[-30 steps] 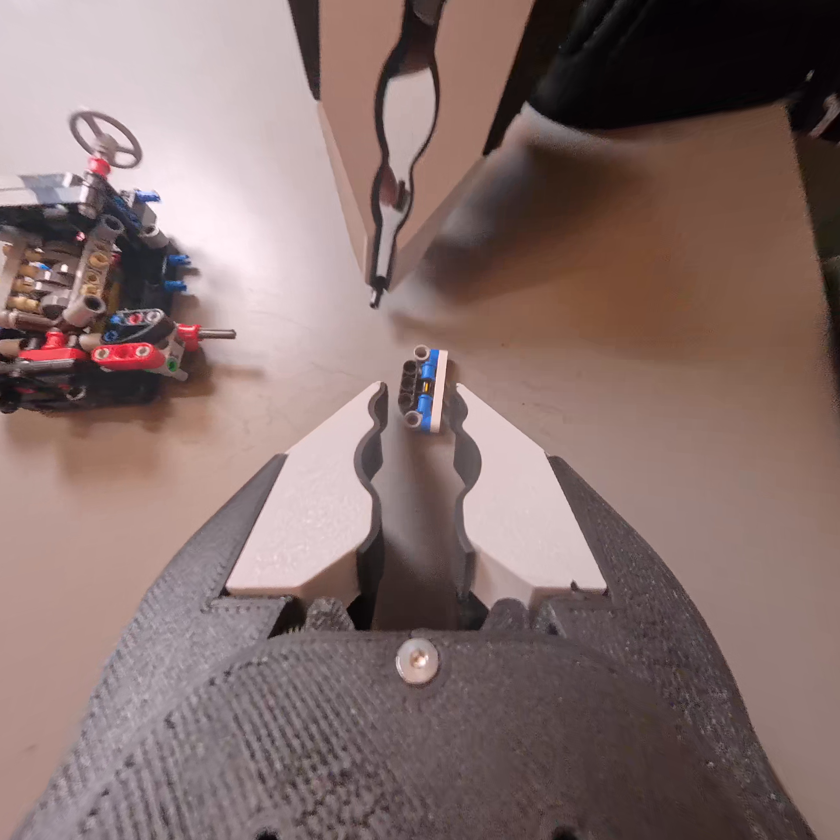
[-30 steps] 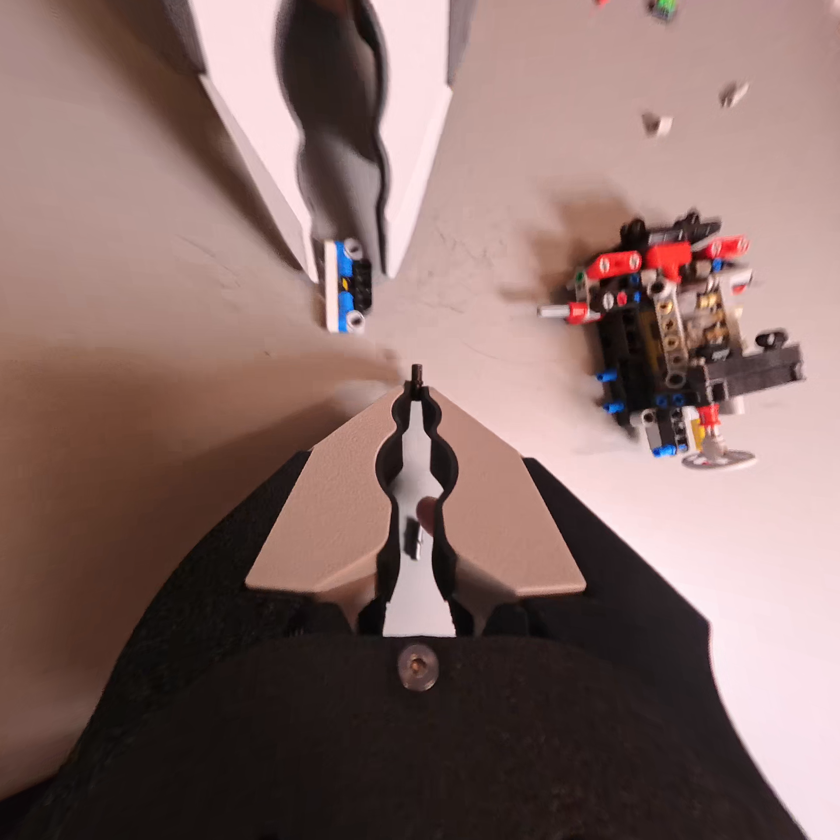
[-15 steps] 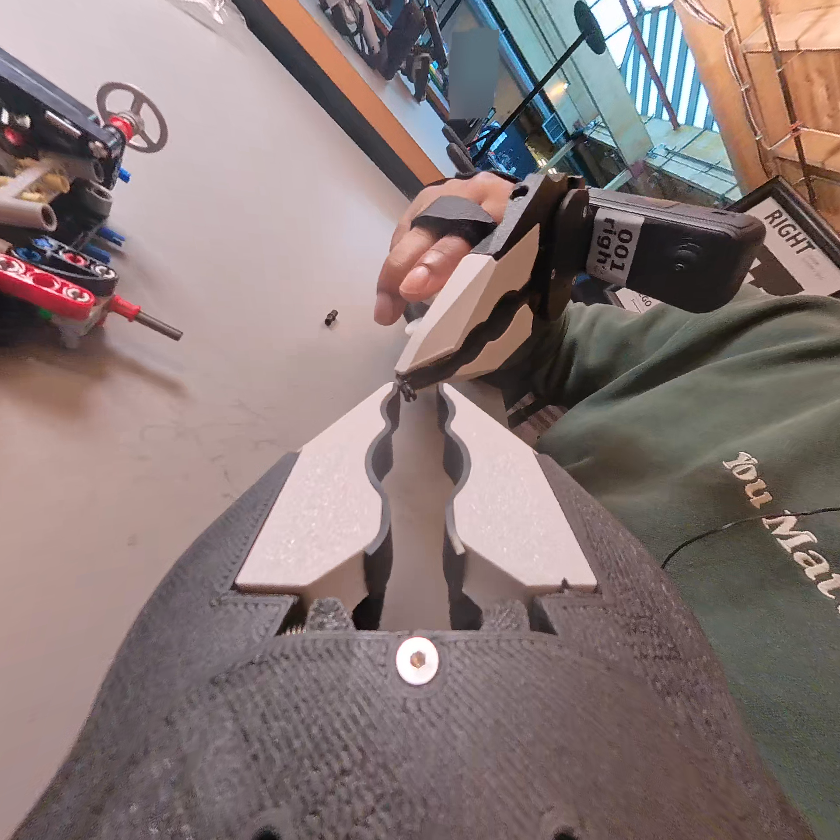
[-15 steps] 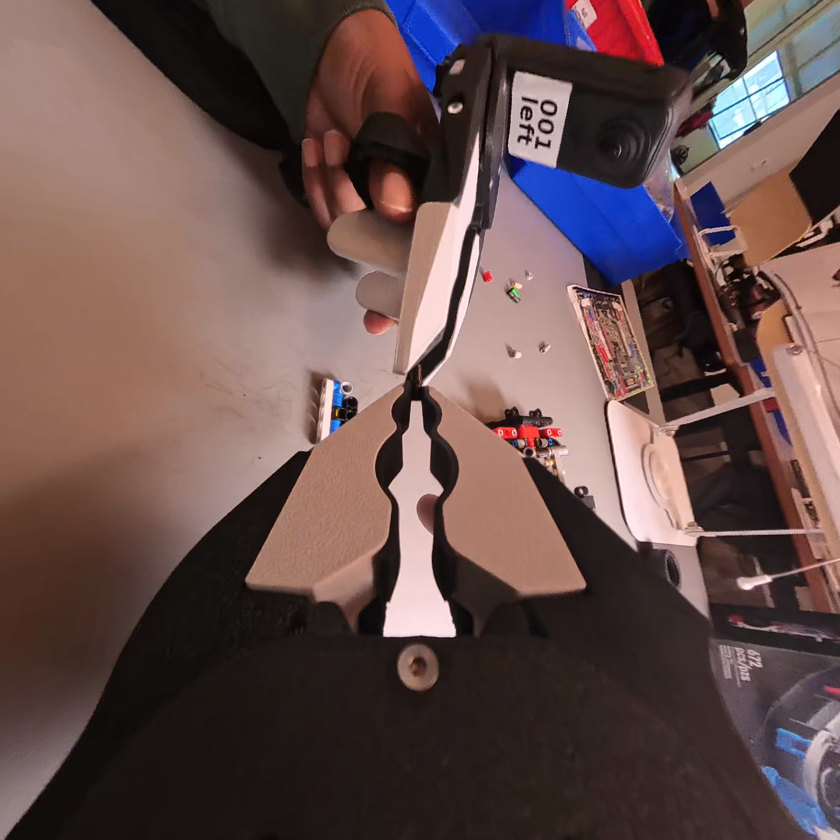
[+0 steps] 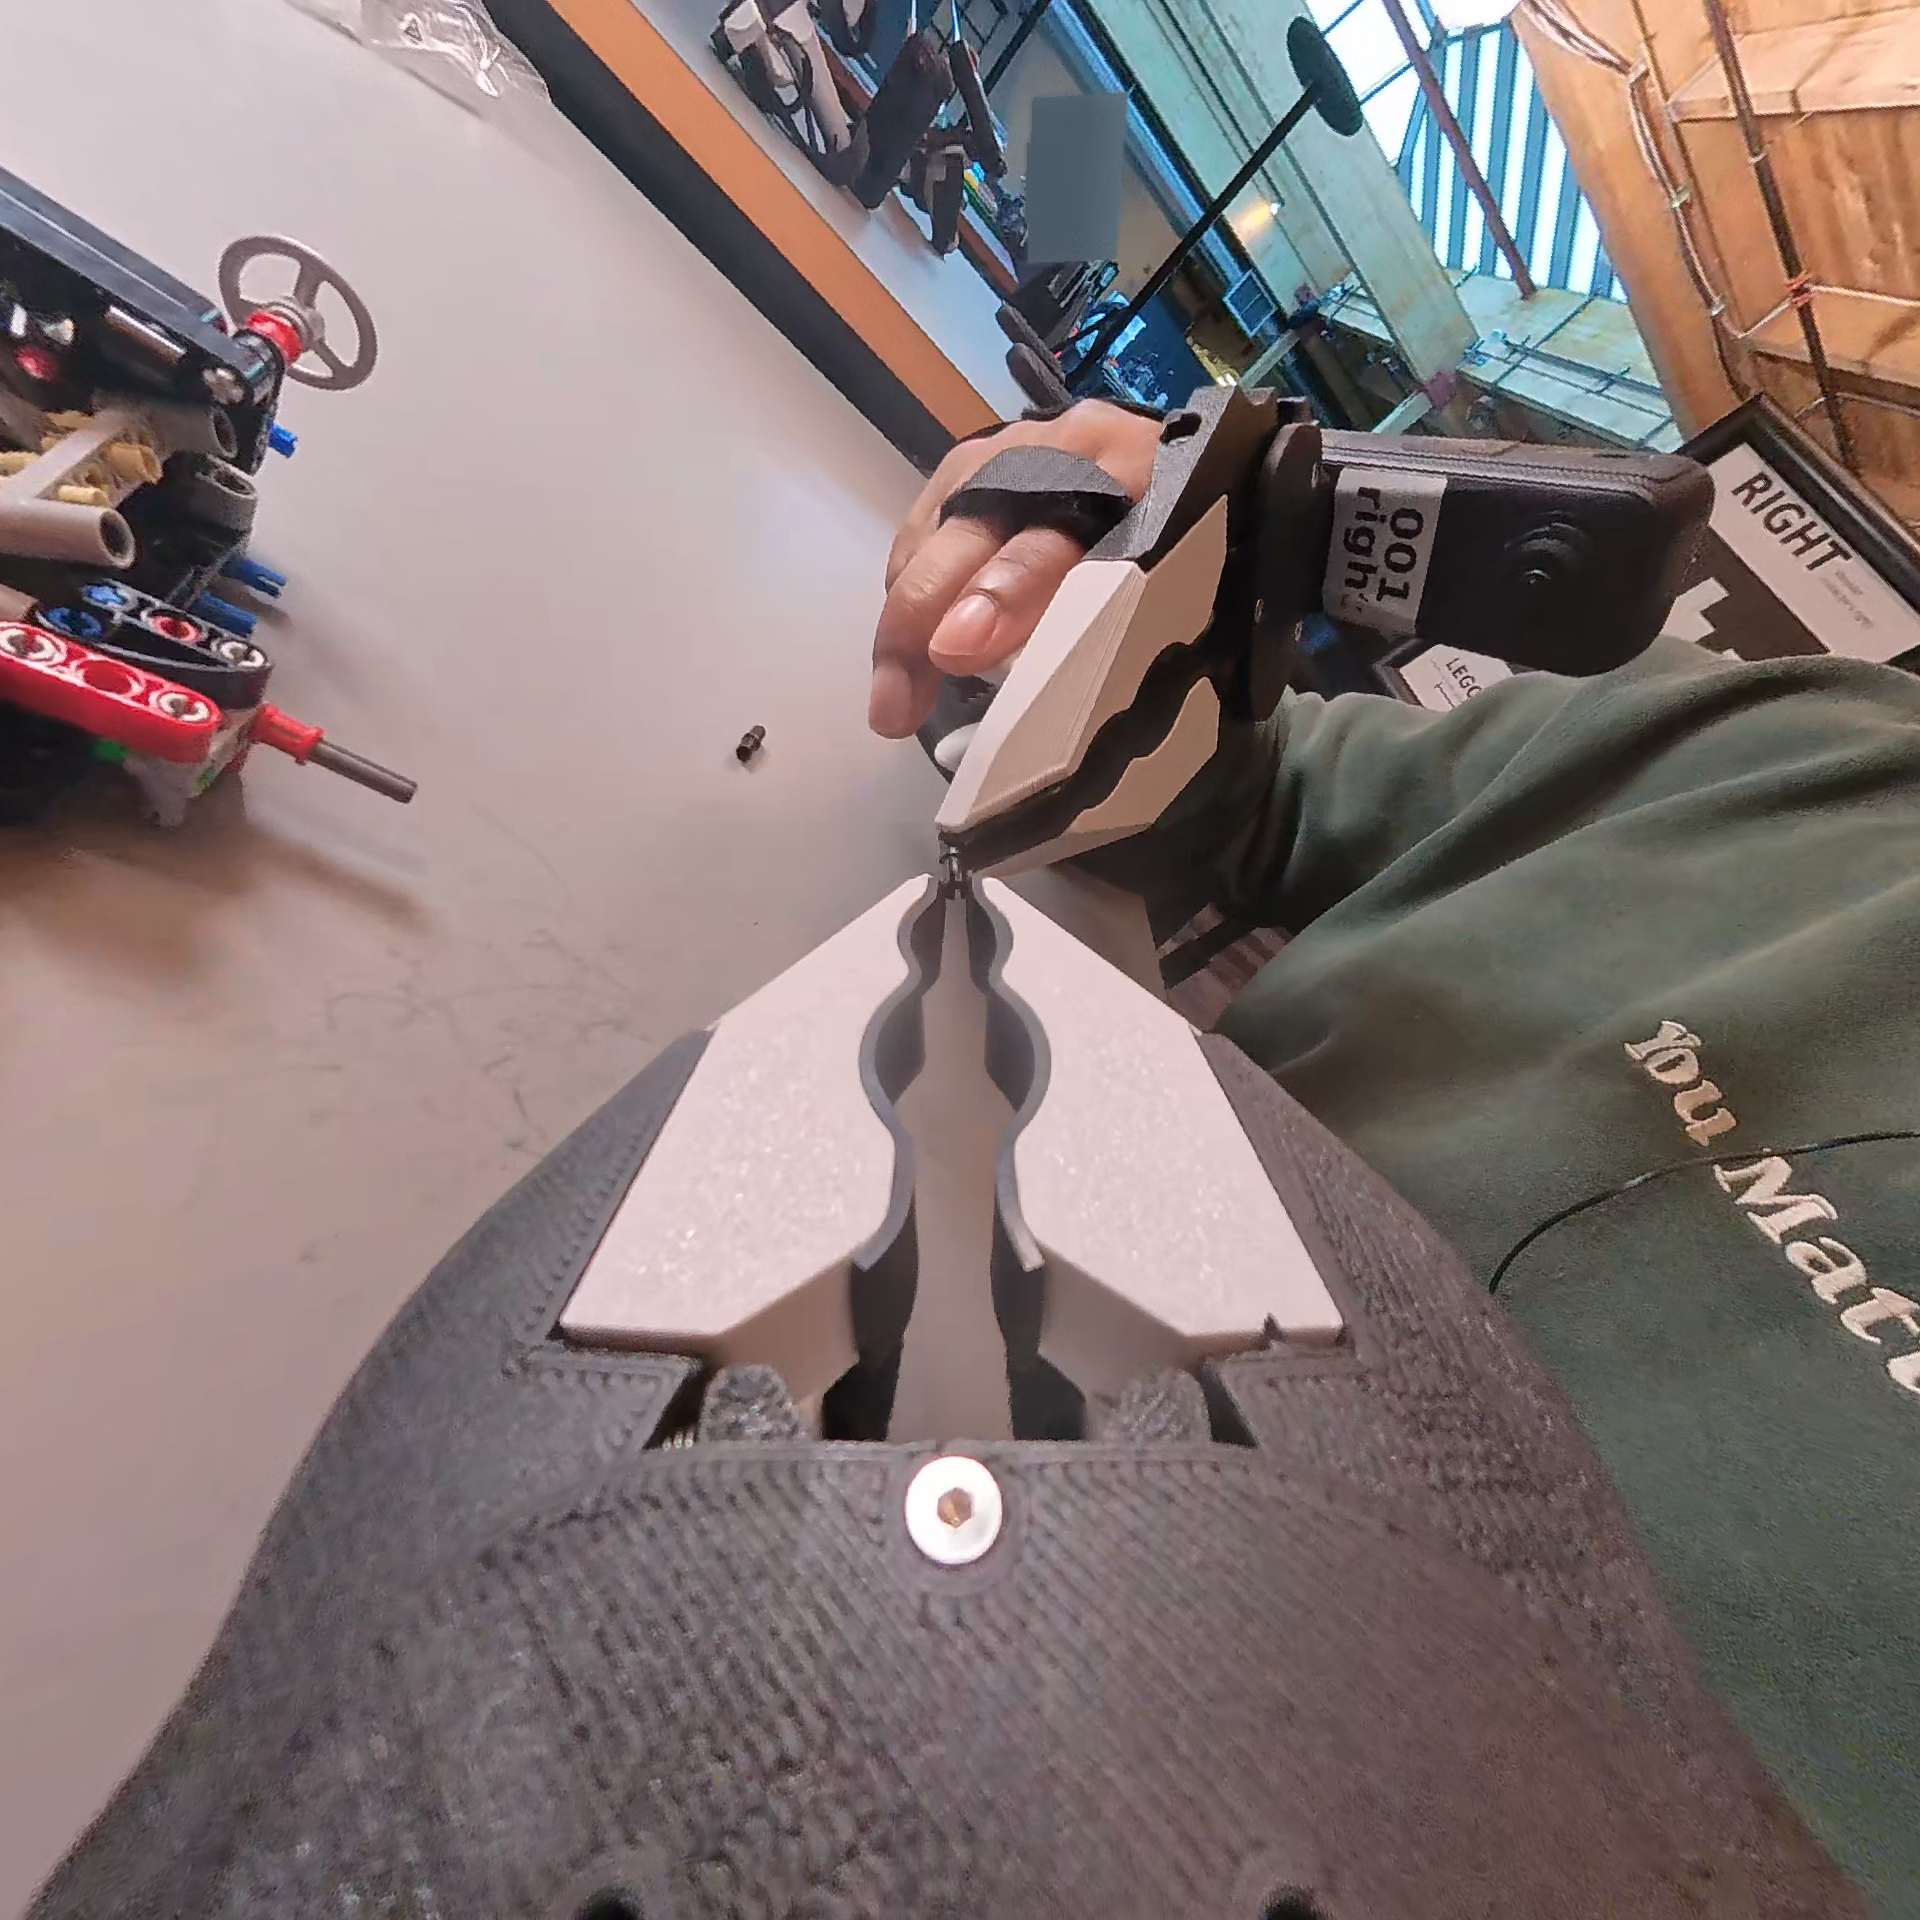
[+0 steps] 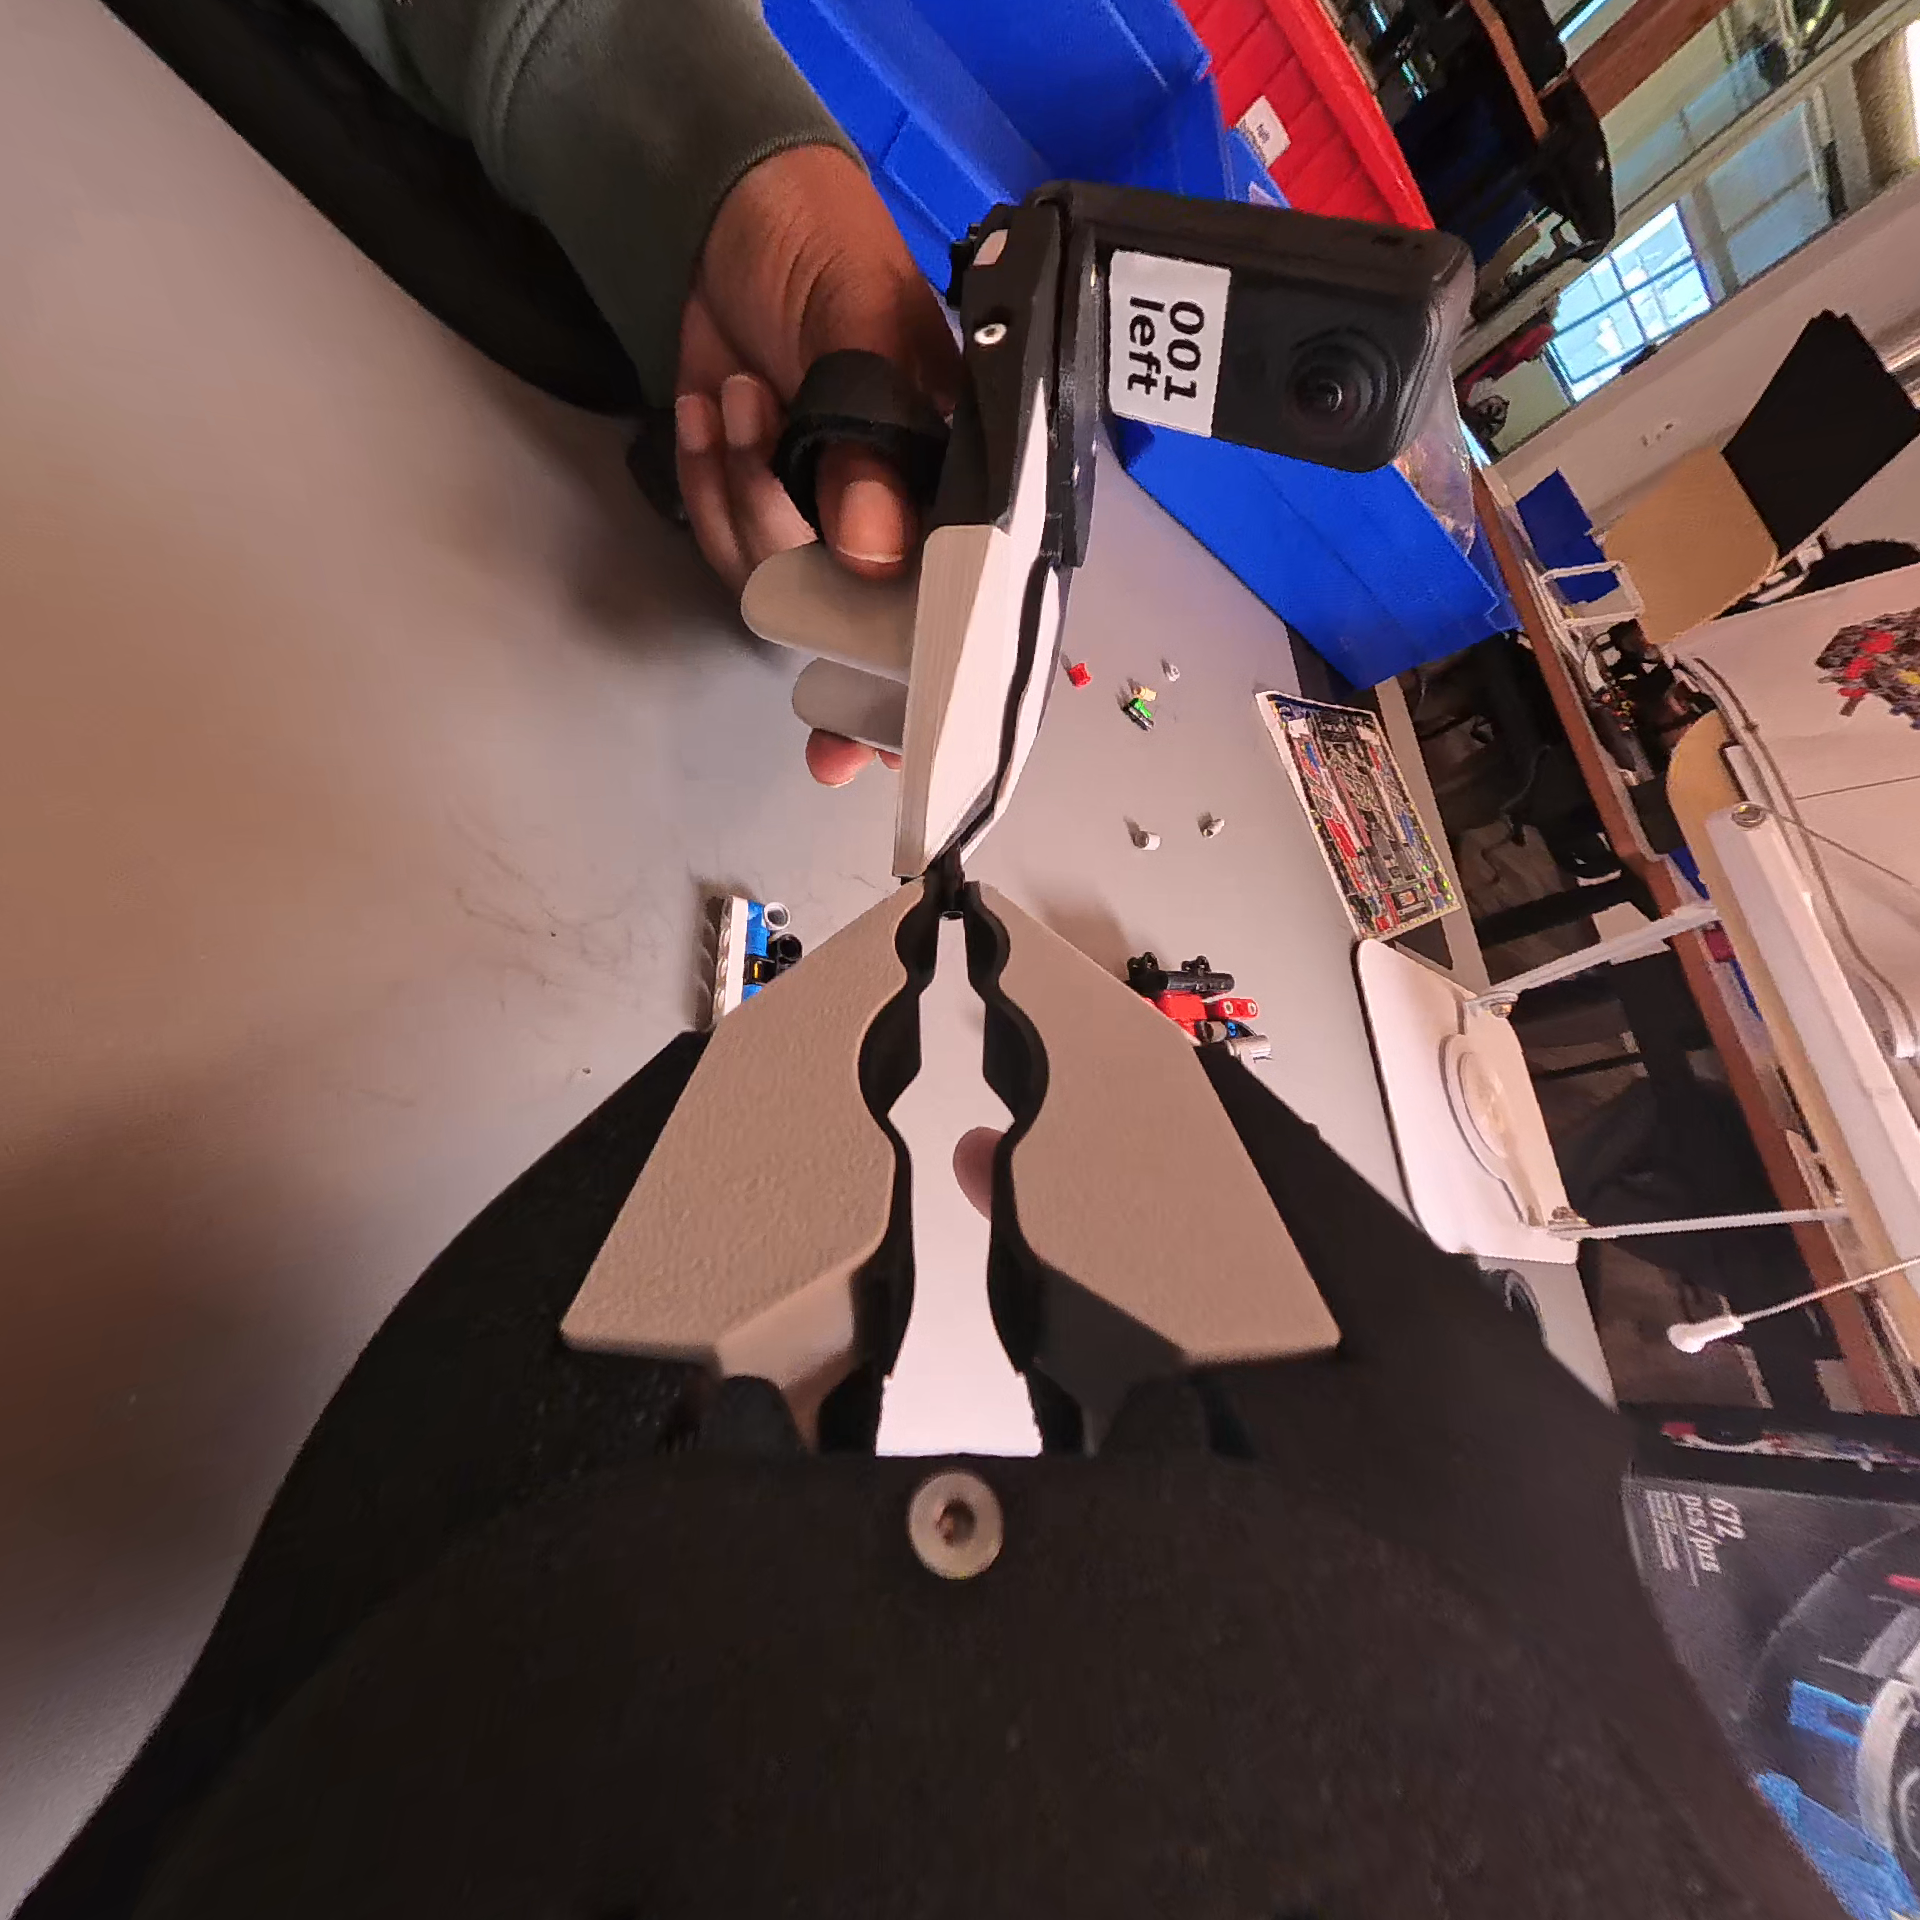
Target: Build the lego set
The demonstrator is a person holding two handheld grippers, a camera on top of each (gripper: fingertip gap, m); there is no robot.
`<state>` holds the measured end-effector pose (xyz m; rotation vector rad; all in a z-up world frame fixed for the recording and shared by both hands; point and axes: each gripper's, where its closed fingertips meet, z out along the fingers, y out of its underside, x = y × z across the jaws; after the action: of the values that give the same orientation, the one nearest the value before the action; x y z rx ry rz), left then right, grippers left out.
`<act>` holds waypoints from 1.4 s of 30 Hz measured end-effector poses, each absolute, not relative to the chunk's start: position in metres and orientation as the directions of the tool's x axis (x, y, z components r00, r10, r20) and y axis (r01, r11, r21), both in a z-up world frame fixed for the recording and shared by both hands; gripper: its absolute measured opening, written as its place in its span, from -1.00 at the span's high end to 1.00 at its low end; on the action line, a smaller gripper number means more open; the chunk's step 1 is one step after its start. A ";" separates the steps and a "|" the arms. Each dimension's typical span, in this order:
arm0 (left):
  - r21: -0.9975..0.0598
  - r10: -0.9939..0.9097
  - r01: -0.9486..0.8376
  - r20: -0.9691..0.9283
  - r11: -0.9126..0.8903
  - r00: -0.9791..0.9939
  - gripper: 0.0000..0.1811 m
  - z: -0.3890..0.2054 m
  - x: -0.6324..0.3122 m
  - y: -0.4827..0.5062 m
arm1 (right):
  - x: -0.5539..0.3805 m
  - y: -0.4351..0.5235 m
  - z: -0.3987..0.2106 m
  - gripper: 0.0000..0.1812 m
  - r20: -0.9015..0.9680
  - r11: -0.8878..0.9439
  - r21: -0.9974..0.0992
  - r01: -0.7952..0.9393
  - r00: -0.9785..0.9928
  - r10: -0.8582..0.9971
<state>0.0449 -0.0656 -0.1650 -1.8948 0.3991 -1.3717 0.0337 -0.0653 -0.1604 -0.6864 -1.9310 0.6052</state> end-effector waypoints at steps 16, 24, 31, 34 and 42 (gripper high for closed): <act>-0.784 -0.694 0.135 0.605 -0.606 0.390 0.98 -0.158 0.050 -0.069 | 0.042 -0.070 -0.149 0.97 0.488 0.590 -0.789 0.171 -0.410 0.771; -0.762 -0.674 0.137 0.629 -0.632 0.388 0.85 -0.164 0.051 -0.068 | 0.045 -0.067 -0.153 0.97 0.483 0.593 -0.783 0.190 -0.414 0.771; -0.757 -0.685 0.092 0.630 -0.647 0.367 1.00 -0.169 0.057 -0.075 | 0.046 -0.072 -0.147 0.97 0.481 0.585 -0.795 0.163 -0.420 0.770; -0.756 -0.684 0.116 0.637 -0.644 0.354 1.00 -0.165 0.056 -0.074 | 0.047 -0.072 -0.144 0.97 0.478 0.578 -0.801 0.155 -0.416 0.774; -0.716 -0.652 0.242 0.697 -0.655 0.299 0.86 -0.150 0.046 -0.067 | 0.045 -0.063 -0.153 0.97 0.498 0.601 -0.775 0.194 -0.398 0.771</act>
<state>0.0460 -0.0669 -0.1496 -1.7942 0.3695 -1.4590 0.0455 -0.0633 -0.1525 -0.7712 -1.9090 0.7898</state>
